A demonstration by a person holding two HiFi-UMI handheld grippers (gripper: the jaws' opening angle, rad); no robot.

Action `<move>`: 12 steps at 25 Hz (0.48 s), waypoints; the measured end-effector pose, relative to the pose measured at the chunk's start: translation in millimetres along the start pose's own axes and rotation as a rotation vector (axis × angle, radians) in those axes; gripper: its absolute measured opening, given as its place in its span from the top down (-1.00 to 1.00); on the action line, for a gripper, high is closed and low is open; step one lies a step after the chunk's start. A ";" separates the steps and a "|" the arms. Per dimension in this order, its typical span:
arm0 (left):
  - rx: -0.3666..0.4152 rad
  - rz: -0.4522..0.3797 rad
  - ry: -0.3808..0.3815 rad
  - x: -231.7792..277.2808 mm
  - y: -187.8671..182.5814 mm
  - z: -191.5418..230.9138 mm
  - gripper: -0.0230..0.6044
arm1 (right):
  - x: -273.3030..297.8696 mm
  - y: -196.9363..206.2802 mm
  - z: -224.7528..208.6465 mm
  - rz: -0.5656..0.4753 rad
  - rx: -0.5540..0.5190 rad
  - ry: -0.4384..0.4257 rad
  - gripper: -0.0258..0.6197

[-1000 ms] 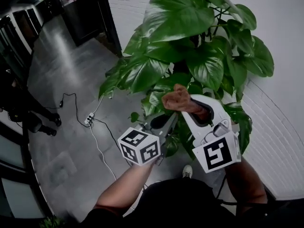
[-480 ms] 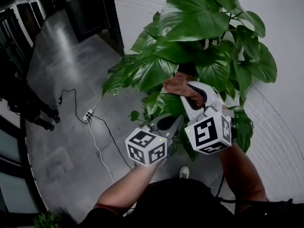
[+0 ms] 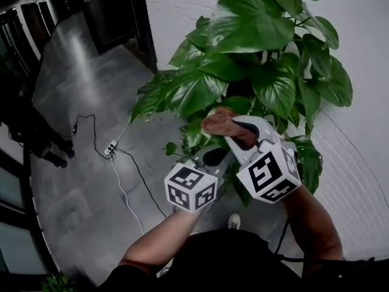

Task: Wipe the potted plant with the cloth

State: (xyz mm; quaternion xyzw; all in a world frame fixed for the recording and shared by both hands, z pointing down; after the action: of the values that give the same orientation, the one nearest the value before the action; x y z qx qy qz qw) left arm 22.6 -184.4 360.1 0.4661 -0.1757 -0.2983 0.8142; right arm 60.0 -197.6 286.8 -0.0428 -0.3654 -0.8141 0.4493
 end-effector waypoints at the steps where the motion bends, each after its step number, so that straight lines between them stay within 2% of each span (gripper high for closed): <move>1: 0.006 0.002 0.001 0.2 0.2 -0.1 0.85 | -0.2 -0.3 2.0 0.006 -0.003 -0.011 0.71; 6: 0.043 0.012 -0.005 1.9 0.9 0.1 0.85 | -0.8 -3.1 13.4 0.021 -0.020 -0.069 0.71; 12: 0.045 0.007 0.015 1.3 0.4 -1.7 0.85 | -3.9 -7.2 26.2 0.014 0.009 -0.146 0.71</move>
State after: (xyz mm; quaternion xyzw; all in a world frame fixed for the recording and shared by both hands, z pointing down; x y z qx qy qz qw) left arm 24.7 -184.0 359.6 0.4856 -0.1781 -0.2879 0.8060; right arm 50.0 -175.9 300.3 -0.1025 -0.4008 -0.8040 0.4272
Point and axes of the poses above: the fingertips, and each gripper's own axes: x forward along the fingers, z to its left, y out of its underside, the point moved 6 cm from there along -x, backward along the fingers, and after that the axes turned 11 degrees about -x, right-handed, at the moved point
